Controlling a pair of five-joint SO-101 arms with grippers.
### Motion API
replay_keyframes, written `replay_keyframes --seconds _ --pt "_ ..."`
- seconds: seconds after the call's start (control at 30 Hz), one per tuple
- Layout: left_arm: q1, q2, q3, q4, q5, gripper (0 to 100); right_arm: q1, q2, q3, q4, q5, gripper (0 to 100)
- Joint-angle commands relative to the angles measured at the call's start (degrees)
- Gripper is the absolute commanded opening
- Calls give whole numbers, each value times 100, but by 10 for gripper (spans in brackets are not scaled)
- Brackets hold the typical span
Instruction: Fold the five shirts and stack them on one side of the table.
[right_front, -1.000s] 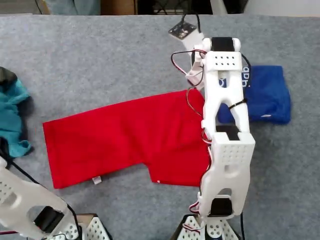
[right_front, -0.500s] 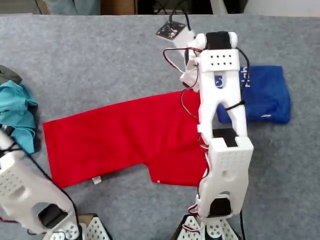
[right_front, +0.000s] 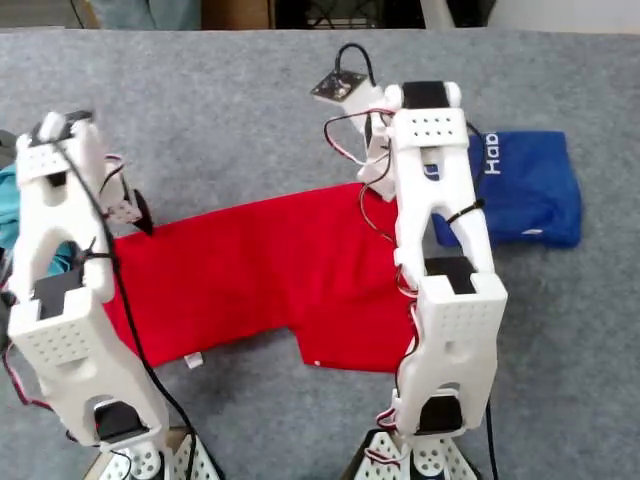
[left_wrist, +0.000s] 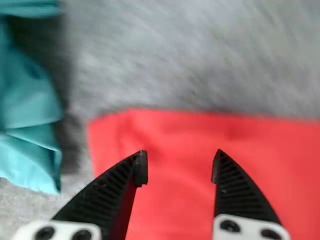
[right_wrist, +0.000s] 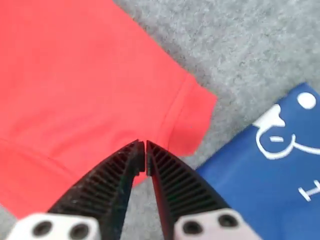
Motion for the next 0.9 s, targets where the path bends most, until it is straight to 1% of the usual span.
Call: replay_keyframes --seconds 0.0,0.1,0.17,0.23,0.37,0.5,0.57,0.67,0.87 --pt "-611 -352 224 -879 141 223 97 -338 409 -712 18 14" --pt "-884 -237 435 -1512 88 223 167 -338 910 -1451 18 14" --pt "-901 -62 567 -1811 -141 223 211 -338 1297 -1960 18 14" --pt "-884 141 629 -1890 -264 223 264 -338 1648 -2444 18 14" --pt "-901 501 576 -1943 -264 223 492 -330 2088 -3156 18 14" --pt "-927 527 497 -2013 -255 223 624 -189 2193 -3578 18 14" --pt "-927 527 514 -2013 -264 223 651 -207 2070 -3516 18 14" --pt "-927 527 514 -2013 -281 223 633 -295 1771 -3007 18 14" --pt "-936 527 470 -2040 -290 223 387 -585 919 -1046 62 14"
